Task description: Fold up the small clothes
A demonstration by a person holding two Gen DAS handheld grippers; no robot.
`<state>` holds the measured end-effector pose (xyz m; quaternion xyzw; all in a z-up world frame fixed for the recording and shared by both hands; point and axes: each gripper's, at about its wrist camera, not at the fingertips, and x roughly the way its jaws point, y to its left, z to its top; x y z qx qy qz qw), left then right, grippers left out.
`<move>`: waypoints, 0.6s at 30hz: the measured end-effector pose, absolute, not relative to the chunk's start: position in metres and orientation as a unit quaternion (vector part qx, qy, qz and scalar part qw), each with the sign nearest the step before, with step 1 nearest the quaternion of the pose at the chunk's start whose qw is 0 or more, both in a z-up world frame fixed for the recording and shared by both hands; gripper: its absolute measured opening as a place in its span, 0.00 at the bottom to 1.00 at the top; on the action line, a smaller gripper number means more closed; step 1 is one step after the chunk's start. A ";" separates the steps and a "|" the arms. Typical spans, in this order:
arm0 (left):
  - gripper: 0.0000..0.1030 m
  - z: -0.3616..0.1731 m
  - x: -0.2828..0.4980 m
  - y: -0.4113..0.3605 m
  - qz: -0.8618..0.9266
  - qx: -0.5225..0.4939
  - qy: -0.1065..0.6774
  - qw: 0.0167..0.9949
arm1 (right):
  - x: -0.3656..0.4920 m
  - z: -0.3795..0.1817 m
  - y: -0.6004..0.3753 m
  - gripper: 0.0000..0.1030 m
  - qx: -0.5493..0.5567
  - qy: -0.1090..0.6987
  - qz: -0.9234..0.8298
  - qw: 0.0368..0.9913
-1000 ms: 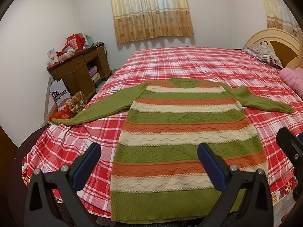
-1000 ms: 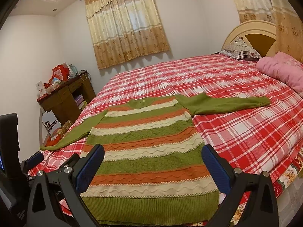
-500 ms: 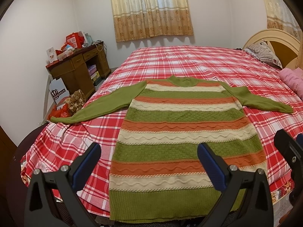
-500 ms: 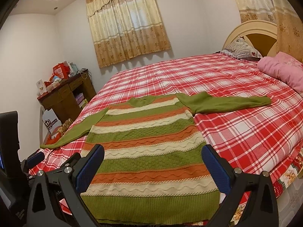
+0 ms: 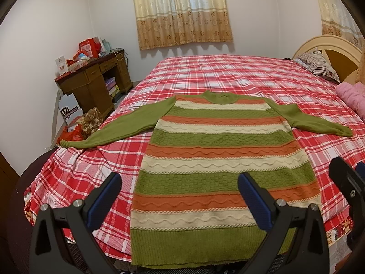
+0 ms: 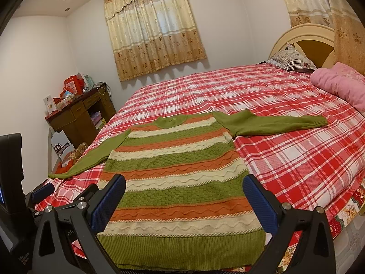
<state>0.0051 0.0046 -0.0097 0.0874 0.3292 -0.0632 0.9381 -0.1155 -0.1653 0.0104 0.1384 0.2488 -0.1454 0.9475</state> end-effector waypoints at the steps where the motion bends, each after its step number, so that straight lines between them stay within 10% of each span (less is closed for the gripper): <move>1: 1.00 -0.010 0.005 0.004 -0.063 0.088 0.329 0.938 | -0.116 0.010 -0.165 0.99 0.139 0.249 -0.145 0.947; 18: 1.00 -0.013 0.003 0.001 -0.064 0.086 0.332 0.937 | -0.115 0.010 -0.164 0.99 0.139 0.250 -0.145 0.947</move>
